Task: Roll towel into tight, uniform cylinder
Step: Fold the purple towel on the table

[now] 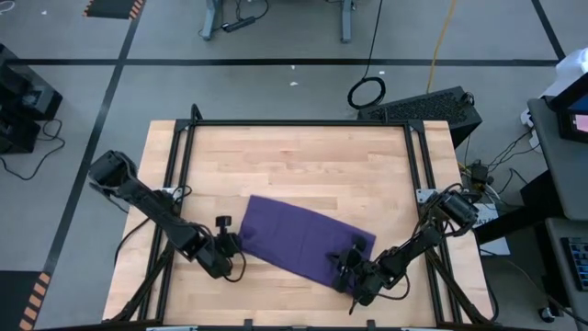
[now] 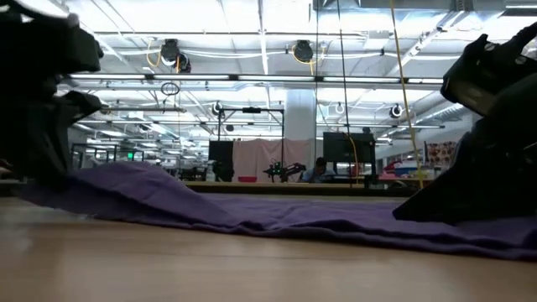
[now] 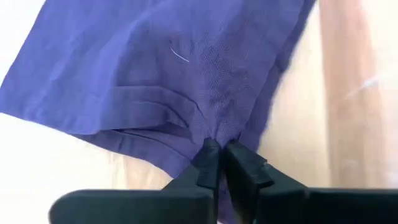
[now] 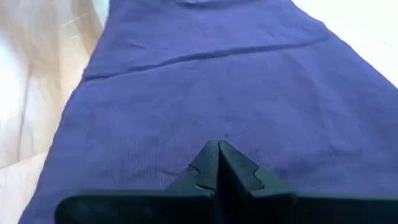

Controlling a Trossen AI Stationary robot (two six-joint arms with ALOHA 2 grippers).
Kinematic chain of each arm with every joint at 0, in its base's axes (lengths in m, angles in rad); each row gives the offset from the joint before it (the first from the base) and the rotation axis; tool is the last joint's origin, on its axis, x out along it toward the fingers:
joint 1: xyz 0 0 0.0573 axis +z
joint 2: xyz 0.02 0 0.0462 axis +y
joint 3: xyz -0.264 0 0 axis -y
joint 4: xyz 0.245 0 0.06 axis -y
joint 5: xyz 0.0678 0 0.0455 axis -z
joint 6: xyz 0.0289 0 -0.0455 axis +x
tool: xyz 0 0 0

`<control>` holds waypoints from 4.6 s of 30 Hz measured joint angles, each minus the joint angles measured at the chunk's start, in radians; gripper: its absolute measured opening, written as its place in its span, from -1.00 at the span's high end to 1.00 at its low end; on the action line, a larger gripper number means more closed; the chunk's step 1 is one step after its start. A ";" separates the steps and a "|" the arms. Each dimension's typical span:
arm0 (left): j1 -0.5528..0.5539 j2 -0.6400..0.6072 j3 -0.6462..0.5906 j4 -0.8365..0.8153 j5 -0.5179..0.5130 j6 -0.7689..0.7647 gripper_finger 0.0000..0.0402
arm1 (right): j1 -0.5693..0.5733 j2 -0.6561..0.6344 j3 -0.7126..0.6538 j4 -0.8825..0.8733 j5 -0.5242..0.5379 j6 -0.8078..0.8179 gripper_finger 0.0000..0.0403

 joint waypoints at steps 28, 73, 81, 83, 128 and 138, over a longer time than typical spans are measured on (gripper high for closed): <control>-0.042 -0.050 0.036 -0.167 0.186 -0.010 0.91 | -0.002 -0.002 0.002 -0.004 -0.059 0.015 1.00; 0.333 -0.142 0.016 0.091 -0.058 0.432 0.20 | 0.036 -0.202 -0.003 -0.155 -0.095 -0.115 0.95; 0.605 -0.125 0.012 0.142 0.256 0.603 0.20 | 0.048 -0.194 0.000 -0.118 -0.040 -0.204 0.83; 0.642 -0.126 0.004 0.155 0.297 0.635 0.20 | 0.048 -0.164 -0.001 -0.055 -0.012 -0.238 0.84; 0.759 0.005 -0.104 0.334 0.356 0.696 0.52 | -0.056 0.128 -0.002 0.524 -0.083 -0.411 1.00; 0.792 0.010 -0.102 0.389 0.226 0.725 0.95 | -0.060 0.033 -0.002 0.540 -0.033 -0.516 1.00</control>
